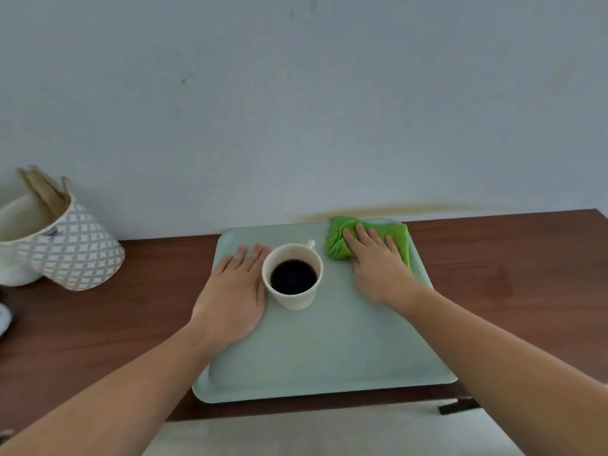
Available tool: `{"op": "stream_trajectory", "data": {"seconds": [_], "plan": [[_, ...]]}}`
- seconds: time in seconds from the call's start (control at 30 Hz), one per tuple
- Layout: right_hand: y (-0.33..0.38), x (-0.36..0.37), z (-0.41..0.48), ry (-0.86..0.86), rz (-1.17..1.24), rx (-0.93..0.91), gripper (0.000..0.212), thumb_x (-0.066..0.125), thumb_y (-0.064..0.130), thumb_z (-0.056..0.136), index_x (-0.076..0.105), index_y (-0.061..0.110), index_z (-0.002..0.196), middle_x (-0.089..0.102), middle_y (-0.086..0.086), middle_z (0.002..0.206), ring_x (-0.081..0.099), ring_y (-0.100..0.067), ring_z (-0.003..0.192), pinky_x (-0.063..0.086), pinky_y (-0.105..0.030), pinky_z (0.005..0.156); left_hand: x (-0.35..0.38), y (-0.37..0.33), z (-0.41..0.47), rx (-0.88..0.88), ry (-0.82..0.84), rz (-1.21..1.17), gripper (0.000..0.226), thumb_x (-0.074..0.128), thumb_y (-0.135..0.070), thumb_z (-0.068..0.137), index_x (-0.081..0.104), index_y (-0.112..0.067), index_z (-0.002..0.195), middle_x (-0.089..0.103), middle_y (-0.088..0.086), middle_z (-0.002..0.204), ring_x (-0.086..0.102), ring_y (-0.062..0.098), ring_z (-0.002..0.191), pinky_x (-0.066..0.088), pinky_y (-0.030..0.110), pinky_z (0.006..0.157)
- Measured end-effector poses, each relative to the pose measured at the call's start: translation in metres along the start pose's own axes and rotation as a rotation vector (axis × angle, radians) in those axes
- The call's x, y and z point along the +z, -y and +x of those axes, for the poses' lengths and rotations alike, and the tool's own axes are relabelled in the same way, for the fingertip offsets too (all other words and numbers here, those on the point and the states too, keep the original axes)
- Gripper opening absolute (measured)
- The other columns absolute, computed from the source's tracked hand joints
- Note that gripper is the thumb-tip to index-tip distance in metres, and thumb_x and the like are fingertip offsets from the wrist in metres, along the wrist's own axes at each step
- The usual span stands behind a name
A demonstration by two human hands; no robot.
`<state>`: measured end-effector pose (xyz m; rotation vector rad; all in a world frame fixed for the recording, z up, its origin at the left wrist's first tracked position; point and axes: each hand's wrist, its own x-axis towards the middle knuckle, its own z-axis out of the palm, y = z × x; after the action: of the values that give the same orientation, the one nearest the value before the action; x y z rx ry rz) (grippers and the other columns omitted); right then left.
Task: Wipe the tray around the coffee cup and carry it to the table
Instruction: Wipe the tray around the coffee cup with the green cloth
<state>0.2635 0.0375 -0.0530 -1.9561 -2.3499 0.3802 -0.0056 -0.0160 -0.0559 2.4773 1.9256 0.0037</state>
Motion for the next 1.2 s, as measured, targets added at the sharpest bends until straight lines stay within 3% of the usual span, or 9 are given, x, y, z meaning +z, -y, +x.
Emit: {"op": "stream_trajectory", "data": {"seconds": [0.3, 0.47, 0.6, 0.8, 0.93, 1.0, 1.07, 1.13, 1.2], "plan": [[0.044, 0.014, -0.153, 0.262, -0.028, -0.146, 0.065, 0.028, 0.038, 0.103, -0.009, 0.033, 0.157, -0.025, 0.007, 0.16, -0.013, -0.024, 0.153, -0.013, -0.049, 0.118, 0.003, 0.0, 0.002, -0.036, -0.007, -0.046, 0.058, 0.017, -0.037, 0.1, 0.009, -0.023, 0.156, 0.014, -0.003, 0.164, 0.009, 0.018, 0.15, 0.011, 0.037, 0.121], [0.102, 0.01, -0.135, 0.349, 0.109, -0.6, 0.054, 0.032, 0.033, 0.104, 0.017, 0.039, 0.156, 0.002, 0.013, 0.166, -0.004, -0.01, 0.153, -0.017, -0.035, 0.12, 0.001, 0.0, 0.003, -0.035, -0.008, -0.028, 0.058, 0.016, -0.037, 0.1, 0.01, -0.022, 0.156, 0.016, -0.003, 0.164, 0.011, 0.02, 0.15, 0.015, 0.039, 0.12], [0.092, 0.02, -0.122, 0.298, 0.127, -0.679, 0.051, 0.035, 0.036, 0.103, 0.025, 0.042, 0.153, 0.01, 0.017, 0.165, 0.0, -0.004, 0.152, -0.011, -0.034, 0.122, 0.003, 0.001, 0.003, -0.021, -0.002, -0.019, 0.058, 0.016, -0.037, 0.1, 0.01, -0.022, 0.156, 0.017, -0.003, 0.164, 0.013, 0.02, 0.15, 0.017, 0.039, 0.119], [-0.028, 0.001, -0.123, 0.099, 0.068, -0.283, 0.054, 0.033, 0.039, 0.103, 0.012, 0.054, 0.151, 0.0, 0.024, 0.162, -0.007, 0.002, 0.15, -0.003, -0.035, 0.125, 0.005, 0.003, 0.002, -0.021, -0.024, -0.036, 0.061, 0.008, -0.041, 0.097, 0.012, -0.024, 0.155, 0.02, -0.004, 0.163, 0.014, 0.019, 0.15, 0.018, 0.04, 0.119], [-0.021, 0.006, -0.108, -0.011, 0.092, -0.185, 0.052, 0.035, 0.033, 0.104, 0.023, 0.045, 0.153, 0.01, 0.019, 0.162, 0.005, -0.004, 0.151, -0.002, -0.028, 0.123, 0.003, 0.001, 0.001, -0.02, -0.027, -0.054, 0.063, 0.005, -0.043, 0.095, 0.012, -0.025, 0.155, 0.019, -0.004, 0.163, 0.013, 0.019, 0.15, 0.016, 0.04, 0.12], [-0.013, -0.002, -0.096, -0.12, 0.328, -0.084, 0.046, 0.042, 0.024, 0.103, 0.043, 0.039, 0.147, 0.036, 0.015, 0.156, 0.029, -0.004, 0.145, 0.018, -0.024, 0.119, 0.001, 0.0, 0.0, -0.022, -0.03, -0.05, 0.064, 0.005, -0.044, 0.095, 0.013, -0.025, 0.155, 0.02, -0.004, 0.163, 0.014, 0.02, 0.15, 0.017, 0.04, 0.12], [-0.012, -0.02, -0.086, -0.306, 0.716, 0.11, 0.034, 0.047, 0.022, 0.101, 0.061, 0.041, 0.126, 0.067, 0.017, 0.122, 0.059, -0.003, 0.114, 0.045, -0.025, 0.093, -0.001, -0.001, 0.0, -0.019, -0.029, -0.04, 0.064, 0.007, -0.044, 0.094, 0.015, -0.024, 0.155, 0.023, -0.002, 0.162, 0.017, 0.021, 0.149, 0.018, 0.04, 0.119], [-0.019, -0.041, -0.075, -0.468, 1.104, 0.276, 0.024, 0.049, 0.023, 0.1, 0.069, 0.035, 0.106, 0.075, 0.012, 0.099, 0.069, -0.006, 0.093, 0.053, -0.032, 0.08, -0.001, -0.001, 0.0, -0.011, -0.022, -0.014, 0.065, 0.009, -0.043, 0.094, 0.018, -0.022, 0.155, 0.026, -0.001, 0.161, 0.021, 0.023, 0.148, 0.02, 0.042, 0.118], [-0.037, -0.059, -0.065, -0.537, 1.542, 0.474, 0.022, 0.052, 0.021, 0.099, 0.072, 0.028, 0.103, 0.078, 0.002, 0.102, 0.074, -0.019, 0.094, 0.059, -0.045, 0.082, -0.001, 0.0, 0.001, -0.005, -0.015, 0.006, 0.065, 0.012, -0.043, 0.094, 0.019, -0.021, 0.154, 0.028, 0.001, 0.161, 0.023, 0.024, 0.147, 0.021, 0.042, 0.118]]}}
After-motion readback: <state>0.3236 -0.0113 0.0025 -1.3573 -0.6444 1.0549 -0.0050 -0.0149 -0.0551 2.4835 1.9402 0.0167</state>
